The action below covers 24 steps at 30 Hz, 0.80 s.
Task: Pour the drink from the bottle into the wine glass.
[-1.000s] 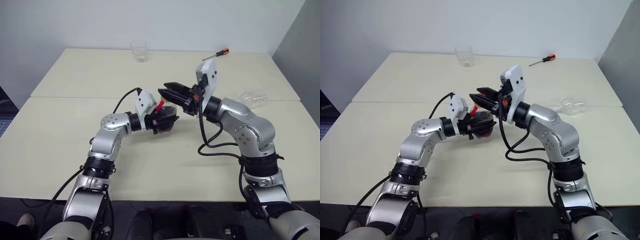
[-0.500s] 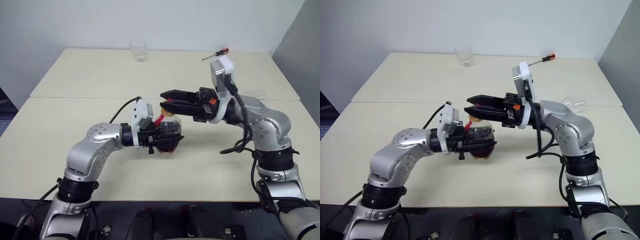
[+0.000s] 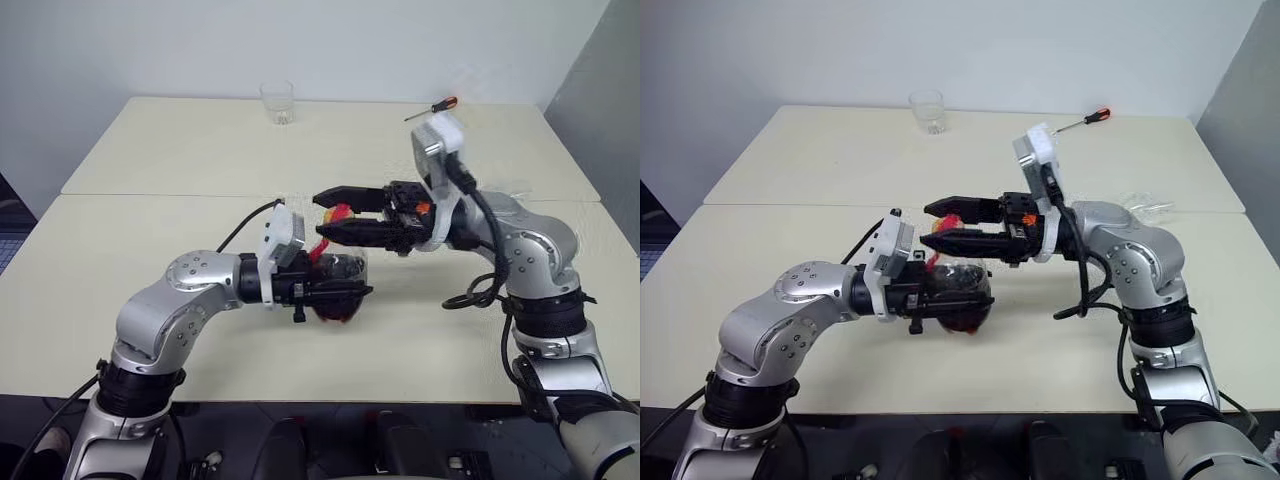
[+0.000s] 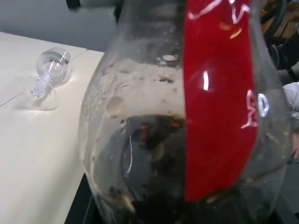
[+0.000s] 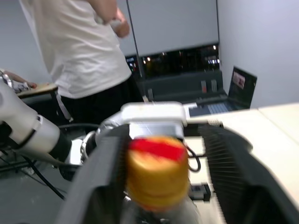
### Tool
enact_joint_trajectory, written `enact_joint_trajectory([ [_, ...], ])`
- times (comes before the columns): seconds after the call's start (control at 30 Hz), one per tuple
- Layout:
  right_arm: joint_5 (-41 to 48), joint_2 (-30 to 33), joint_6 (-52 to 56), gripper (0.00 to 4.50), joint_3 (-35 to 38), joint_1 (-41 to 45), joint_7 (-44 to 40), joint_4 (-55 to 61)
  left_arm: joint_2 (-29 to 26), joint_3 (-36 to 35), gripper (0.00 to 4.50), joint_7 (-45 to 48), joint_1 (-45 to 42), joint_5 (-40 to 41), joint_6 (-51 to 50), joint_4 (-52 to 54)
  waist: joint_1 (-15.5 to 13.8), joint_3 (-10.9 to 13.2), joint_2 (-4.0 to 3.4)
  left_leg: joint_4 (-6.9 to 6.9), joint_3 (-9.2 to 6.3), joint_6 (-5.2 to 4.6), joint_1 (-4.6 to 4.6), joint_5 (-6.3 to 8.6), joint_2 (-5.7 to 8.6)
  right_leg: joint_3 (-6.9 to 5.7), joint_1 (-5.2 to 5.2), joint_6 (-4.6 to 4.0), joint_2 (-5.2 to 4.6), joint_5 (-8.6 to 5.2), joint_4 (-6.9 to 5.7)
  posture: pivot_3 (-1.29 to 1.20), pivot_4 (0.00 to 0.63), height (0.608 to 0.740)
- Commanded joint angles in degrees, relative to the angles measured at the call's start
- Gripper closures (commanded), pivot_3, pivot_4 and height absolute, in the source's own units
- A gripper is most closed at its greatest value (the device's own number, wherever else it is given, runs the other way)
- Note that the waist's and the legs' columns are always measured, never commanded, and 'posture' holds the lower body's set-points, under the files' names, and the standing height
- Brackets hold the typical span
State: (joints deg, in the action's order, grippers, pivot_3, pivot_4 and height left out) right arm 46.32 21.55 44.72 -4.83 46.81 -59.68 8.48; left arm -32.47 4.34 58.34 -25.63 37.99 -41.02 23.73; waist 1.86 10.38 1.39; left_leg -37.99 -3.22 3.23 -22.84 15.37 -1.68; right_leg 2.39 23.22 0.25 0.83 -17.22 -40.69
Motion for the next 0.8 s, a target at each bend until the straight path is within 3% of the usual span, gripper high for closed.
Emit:
enact_joint_trajectory([
  [0.03, -1.44, 0.71, -0.45, 0.59, 0.29, -0.17, 1.56, 0.78, 0.30, -0.93, 2.53, 0.52, -1.80, 2.53, 1.55, 3.77, 0.00, 0.00, 0.00, 0.00, 0.00, 0.00, 0.00, 0.00, 0.00, 0.00, 0.00, 0.00, 0.00, 0.00, 0.01, 0.00, 0.150, 0.740],
  [0.1, -1.19, 0.85, 0.01, 0.03, 1.19, -0.53, 2.72, 1.56, 0.71, -1.28, 2.53, -0.73, -1.47, 3.07, 0.74, 4.04, 0.00, 0.00, 0.00, 0.00, 0.00, 0.00, 0.00, 0.00, 0.00, 0.01, 0.00, 0.00, 0.00, 0.00, 0.01, 0.00, 0.150, 0.740],
  [0.43, 1.00, -0.78, 2.00, 0.03, 4.79, -2.94, 13.03, 8.72, 2.47, -1.77, 2.53, -9.64, -2.34, -1.41, 0.87, -4.50, 0.02, 0.01, 0.00, 0.01, 0.00, 0.00, -0.01, 0.00, 0.02, 0.02, 0.00, 0.00, -0.02, 0.00, 0.01, 0.00, 0.150, 0.740],
  [0.8, -4.12, -3.73, -0.62, 0.03, 2.67, -1.50, 21.36, 9.07, 3.15, 0.68, 2.53, -7.94, -3.99, -6.07, 5.15, -9.71, 0.00, 0.01, -0.01, 0.02, 0.03, 0.00, -0.02, 0.00, 0.01, 0.03, 0.01, 0.00, -0.02, 0.00, 0.05, 0.00, 0.150, 0.740],
])
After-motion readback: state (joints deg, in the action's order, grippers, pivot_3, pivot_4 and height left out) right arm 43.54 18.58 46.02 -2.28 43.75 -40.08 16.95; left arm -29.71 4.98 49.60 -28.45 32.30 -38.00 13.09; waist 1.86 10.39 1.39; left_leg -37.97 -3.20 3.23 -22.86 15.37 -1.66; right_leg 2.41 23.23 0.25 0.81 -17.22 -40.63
